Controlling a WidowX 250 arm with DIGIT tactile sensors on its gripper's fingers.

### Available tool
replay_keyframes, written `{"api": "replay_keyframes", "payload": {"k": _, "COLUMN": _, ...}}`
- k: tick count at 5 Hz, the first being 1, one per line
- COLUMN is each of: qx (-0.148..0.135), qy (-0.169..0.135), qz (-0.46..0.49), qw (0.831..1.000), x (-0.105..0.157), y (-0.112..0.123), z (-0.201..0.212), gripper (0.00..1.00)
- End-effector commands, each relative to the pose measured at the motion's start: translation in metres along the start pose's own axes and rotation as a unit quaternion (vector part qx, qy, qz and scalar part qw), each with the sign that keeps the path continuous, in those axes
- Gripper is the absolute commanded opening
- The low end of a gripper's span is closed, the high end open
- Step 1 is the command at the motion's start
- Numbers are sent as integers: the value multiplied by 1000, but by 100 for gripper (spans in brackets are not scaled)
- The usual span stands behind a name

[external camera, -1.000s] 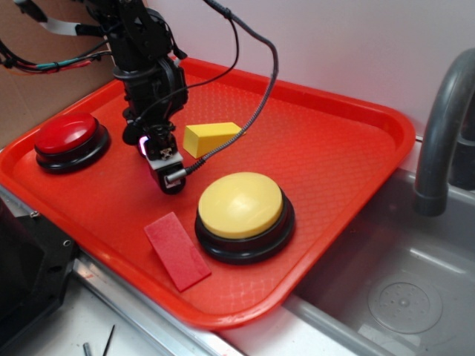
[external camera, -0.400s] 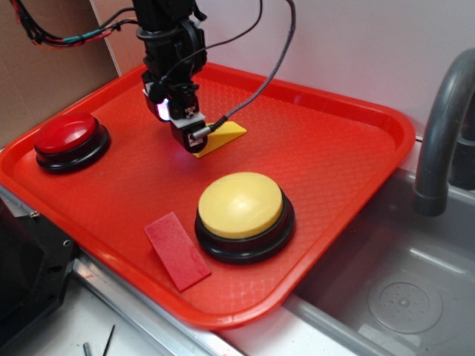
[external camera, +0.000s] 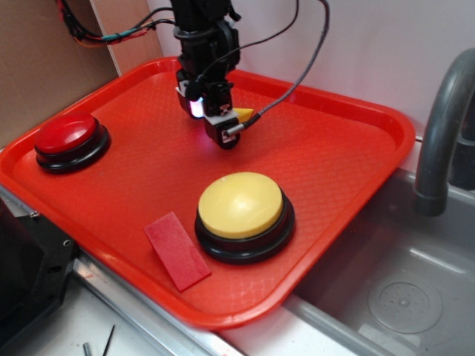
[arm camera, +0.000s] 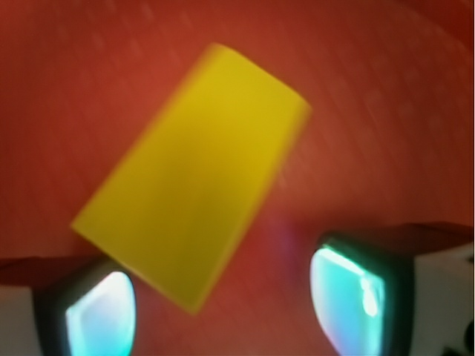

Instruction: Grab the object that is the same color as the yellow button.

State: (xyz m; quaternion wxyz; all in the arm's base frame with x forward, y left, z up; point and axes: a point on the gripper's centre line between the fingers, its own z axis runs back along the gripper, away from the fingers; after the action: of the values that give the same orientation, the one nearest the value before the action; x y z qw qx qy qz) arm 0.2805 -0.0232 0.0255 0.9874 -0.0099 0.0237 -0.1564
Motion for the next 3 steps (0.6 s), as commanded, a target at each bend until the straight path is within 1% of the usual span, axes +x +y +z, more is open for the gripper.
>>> {"api": "replay_keyframes", "payload": {"k": 1, "qx": -4, "qy": -65, "qz": 68, "qw": 996, "x": 10, "y": -16, "z": 57, "gripper": 100}}
{"api": "replay_keyframes", "payload": {"k": 2, "qx": -1, "qy": -63, "qz": 183, "qw": 981, "x": 19, "y": -11, "z": 55, "gripper": 100}}
{"api": "replay_keyframes", "payload": {"k": 3, "qx": -2, "qy": -68, "qz": 283, "qw": 957, "x": 21, "y": 0, "z": 40, "gripper": 100}}
